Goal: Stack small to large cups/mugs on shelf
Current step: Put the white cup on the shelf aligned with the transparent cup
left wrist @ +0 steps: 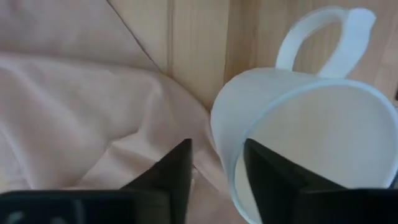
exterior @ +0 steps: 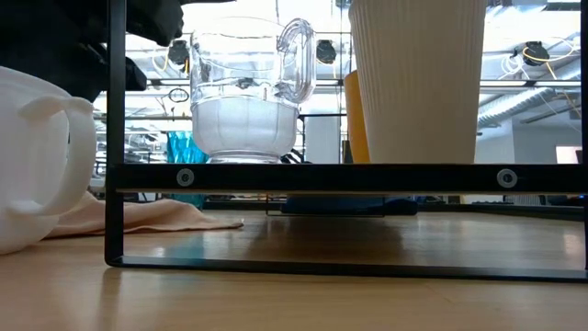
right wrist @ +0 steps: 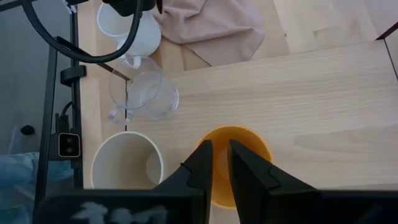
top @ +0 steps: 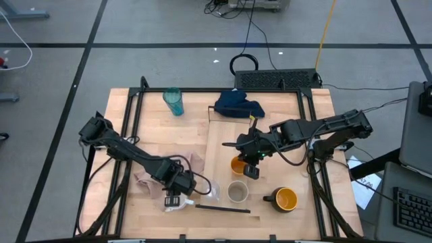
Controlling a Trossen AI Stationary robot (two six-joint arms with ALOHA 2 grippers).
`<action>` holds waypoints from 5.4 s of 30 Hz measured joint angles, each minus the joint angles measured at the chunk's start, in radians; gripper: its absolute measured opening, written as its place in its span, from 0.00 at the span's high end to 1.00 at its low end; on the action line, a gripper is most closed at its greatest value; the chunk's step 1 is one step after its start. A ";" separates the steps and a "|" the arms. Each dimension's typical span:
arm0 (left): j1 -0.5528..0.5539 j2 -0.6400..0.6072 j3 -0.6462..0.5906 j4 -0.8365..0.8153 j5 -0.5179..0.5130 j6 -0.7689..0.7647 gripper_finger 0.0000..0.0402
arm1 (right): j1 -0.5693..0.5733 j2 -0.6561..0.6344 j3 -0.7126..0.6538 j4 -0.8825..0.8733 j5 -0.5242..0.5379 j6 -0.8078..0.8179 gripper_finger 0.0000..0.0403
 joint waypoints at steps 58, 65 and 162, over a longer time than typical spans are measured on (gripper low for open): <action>0.401 -0.245 0.019 0.095 0.019 -0.721 0.99 | -0.011 0.000 0.000 -0.001 0.058 -0.107 0.90; 0.376 -0.237 0.019 0.127 -0.012 -0.815 0.99 | -0.012 0.000 0.000 -0.001 0.058 -0.133 0.90; 0.351 0.287 0.599 -0.294 -0.094 -0.760 0.99 | 0.031 -0.126 0.000 -0.024 0.053 -0.177 0.90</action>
